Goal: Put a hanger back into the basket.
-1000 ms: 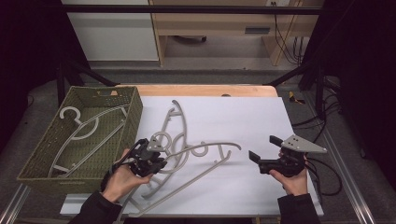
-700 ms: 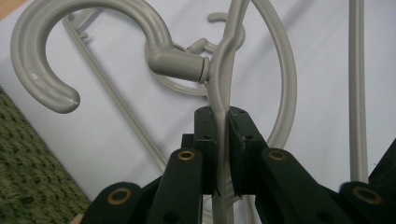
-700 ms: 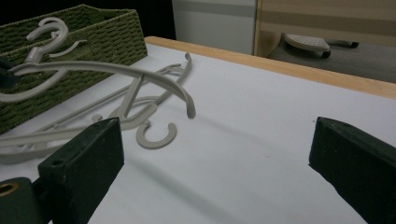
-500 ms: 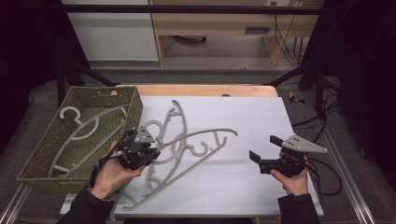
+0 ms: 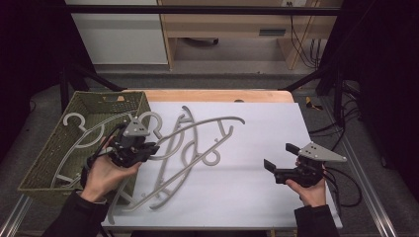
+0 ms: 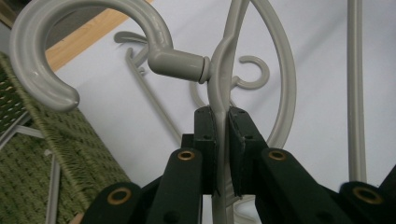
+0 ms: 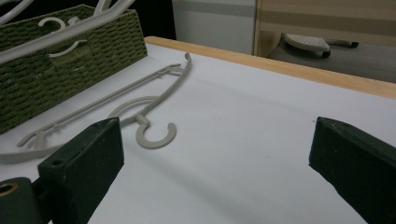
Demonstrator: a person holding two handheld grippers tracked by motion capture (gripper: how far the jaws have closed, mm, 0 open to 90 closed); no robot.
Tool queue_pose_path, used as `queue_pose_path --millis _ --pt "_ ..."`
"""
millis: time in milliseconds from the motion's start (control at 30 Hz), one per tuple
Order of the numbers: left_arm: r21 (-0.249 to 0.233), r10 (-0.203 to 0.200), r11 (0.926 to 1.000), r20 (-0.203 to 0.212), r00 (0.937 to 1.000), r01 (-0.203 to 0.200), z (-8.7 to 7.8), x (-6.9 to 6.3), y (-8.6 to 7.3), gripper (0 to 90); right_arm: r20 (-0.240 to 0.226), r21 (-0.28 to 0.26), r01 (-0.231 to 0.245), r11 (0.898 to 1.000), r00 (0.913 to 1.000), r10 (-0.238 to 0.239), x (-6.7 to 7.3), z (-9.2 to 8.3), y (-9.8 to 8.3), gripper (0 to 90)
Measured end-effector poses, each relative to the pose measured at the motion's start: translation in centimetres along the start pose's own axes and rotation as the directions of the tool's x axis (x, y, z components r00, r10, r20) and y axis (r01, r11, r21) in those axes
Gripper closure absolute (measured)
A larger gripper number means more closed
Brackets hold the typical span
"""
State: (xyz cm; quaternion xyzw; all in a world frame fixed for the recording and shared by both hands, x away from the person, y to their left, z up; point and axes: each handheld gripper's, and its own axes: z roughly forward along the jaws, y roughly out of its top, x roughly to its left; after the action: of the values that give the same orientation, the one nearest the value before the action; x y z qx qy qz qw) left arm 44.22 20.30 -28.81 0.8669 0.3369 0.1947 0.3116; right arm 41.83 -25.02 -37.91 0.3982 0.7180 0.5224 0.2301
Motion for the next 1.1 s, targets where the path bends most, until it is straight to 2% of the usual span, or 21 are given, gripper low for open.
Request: queue_pose_path --millis 133,200,267,300,533,567,667,700,733,767,933,1033,1067,1100 --pt "-0.010 -0.021 0.9997 -0.019 0.9996 0.021 -0.6 1.3 0.2 82.6 0.000 0.000 0.000 1.000 1.0000 0.000 0.0 0.0 0.0 3.6" --pt "-0.021 -0.020 0.9996 -0.032 0.9993 0.019 -0.9 1.8 0.3 82.6 0.001 0.000 -0.004 1.000 1.0000 0.004 0.0 0.0 0.0 3.6" --pt "-0.011 -0.027 0.9996 -0.039 0.9989 0.026 -1.2 2.4 0.4 82.5 0.000 -0.001 -0.004 1.000 1.0000 0.004 0.0 0.0 0.0 3.6" --pt "-0.024 -0.026 0.9994 -0.043 0.9987 0.025 -1.2 2.7 0.4 82.5 0.001 -0.001 -0.005 1.000 1.0000 0.005 0.0 0.0 0.0 3.6" --pt "-0.044 -0.049 0.9980 -0.065 0.9967 0.046 -2.2 4.9 0.3 82.5 -0.002 0.006 -0.001 1.000 1.0000 0.001 -0.1 0.1 -0.1 3.5" --pt "-0.037 -0.066 0.9973 -0.070 0.9954 0.063 -2.3 5.2 0.3 82.5 -0.002 0.005 -0.002 1.000 1.0000 0.002 -0.1 0.1 -0.1 3.5" --pt "-0.040 -0.083 0.9960 -0.097 0.9918 0.080 -2.8 6.1 0.1 82.6 0.000 0.004 -0.004 1.000 1.0000 0.004 -0.1 0.1 -0.1 3.5" --pt "-0.052 -0.079 0.9959 -0.108 0.9910 0.074 -2.9 6.5 0.1 82.5 -0.002 0.003 -0.006 1.000 1.0000 0.006 -0.1 0.1 -0.1 3.6" --pt "-0.048 -0.096 0.9947 -0.111 0.9892 0.091 -3.0 6.7 0.1 82.5 -0.002 0.005 -0.001 1.000 1.0000 0.001 -0.1 0.1 -0.1 3.5" --pt "-0.058 -0.100 0.9939 -0.116 0.9882 0.094 -3.1 7.1 0.0 82.5 -0.002 0.006 -0.001 1.000 1.0000 0.001 -0.1 0.1 -0.1 3.5" --pt "-0.045 -0.101 0.9945 -0.150 0.9836 0.095 -3.6 8.5 0.0 82.5 0.000 0.008 -0.004 1.000 1.0000 0.004 -0.1 0.2 -0.1 3.5" --pt "-0.045 -0.109 0.9937 -0.154 0.9820 0.103 -3.8 9.3 -0.1 82.5 -0.001 0.008 -0.004 1.000 1.0000 0.004 -0.1 0.2 -0.1 3.5" --pt "-0.040 -0.124 0.9921 -0.154 0.9804 0.119 -3.8 9.6 -0.1 82.5 -0.001 0.008 -0.004 1.000 1.0000 0.004 -0.1 0.1 -0.1 3.5" --pt "-0.035 -0.119 0.9928 -0.156 0.9806 0.115 -3.9 9.8 -0.2 82.5 -0.001 0.008 -0.004 1.000 1.0000 0.004 -0.1 0.1 -0.1 3.5"
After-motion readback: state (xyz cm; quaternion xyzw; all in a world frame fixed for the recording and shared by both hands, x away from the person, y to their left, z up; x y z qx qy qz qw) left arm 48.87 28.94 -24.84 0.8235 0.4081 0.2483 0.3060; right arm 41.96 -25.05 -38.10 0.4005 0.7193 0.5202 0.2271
